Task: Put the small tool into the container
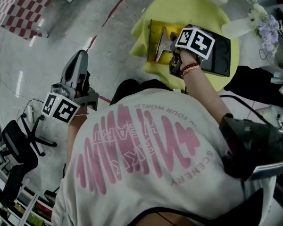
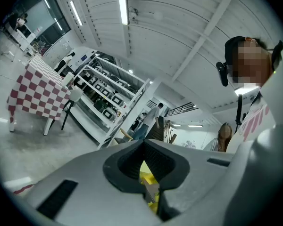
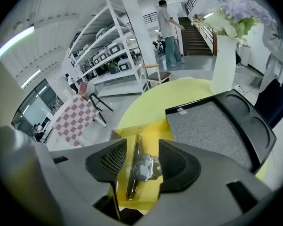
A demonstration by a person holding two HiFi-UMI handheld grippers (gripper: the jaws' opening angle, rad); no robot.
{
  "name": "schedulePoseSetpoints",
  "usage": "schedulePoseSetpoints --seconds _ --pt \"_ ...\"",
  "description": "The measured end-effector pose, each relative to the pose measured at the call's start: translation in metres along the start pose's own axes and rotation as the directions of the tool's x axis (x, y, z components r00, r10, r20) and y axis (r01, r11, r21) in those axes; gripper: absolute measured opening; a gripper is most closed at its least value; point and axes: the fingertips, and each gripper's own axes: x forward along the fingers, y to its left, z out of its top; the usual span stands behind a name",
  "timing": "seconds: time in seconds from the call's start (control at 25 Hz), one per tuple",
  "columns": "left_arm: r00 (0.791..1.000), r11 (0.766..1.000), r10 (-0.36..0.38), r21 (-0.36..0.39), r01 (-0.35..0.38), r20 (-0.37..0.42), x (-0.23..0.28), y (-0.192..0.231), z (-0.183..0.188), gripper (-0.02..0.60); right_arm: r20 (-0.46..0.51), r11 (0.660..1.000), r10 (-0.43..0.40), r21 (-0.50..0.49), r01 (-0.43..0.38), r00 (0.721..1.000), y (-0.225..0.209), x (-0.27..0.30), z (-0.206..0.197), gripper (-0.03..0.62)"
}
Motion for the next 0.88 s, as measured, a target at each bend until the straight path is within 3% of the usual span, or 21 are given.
schedulePoseSetpoints --seconds 0.12,0.24,0.36,0.48,0.64,0.8,0.88 --pt "1.0 1.0 -0.028 0.01 0.028 -0.012 0.011 -0.011 -0.004 0.007 0.091 1.0 0.02 0.016 -0.022 0.996 -0.009 -0.019 0.02 0.159" --pt "0.998 0.999 -0.051 0.017 0.051 -0.022 0.021 -0.023 -0.007 0.008 0.185 0.998 0.06 0.024 -0.066 0.981 -0.016 -0.04 0.04 0.146" --pt "0.997 0.997 -0.071 0.022 0.072 -0.032 0.03 -0.038 -0.011 0.008 0.263 0.991 0.117 0.031 -0.129 0.958 -0.02 -0.062 0.057 0.052" --pt "0.995 0.996 -0.088 0.032 0.089 -0.042 0.038 -0.054 -0.016 0.007 0.331 0.979 0.182 0.021 -0.2 0.926 -0.025 -0.084 0.069 0.014" --pt "0.994 0.994 -0.101 0.04 0.103 -0.052 0.043 -0.081 -0.028 0.008 0.412 0.952 0.294 -0.049 -0.301 0.863 -0.031 -0.116 0.08 0.006" --pt "0.993 0.994 -0.103 0.044 0.105 -0.053 0.043 -0.112 -0.046 0.007 0.49 0.9 0.426 -0.144 -0.411 0.761 -0.041 -0.155 0.083 0.006" --pt "0.994 0.994 -0.1 0.041 0.102 -0.051 0.041 -0.128 -0.057 0.008 0.509 0.883 0.464 -0.199 -0.425 0.725 -0.051 -0.172 0.08 0.006"
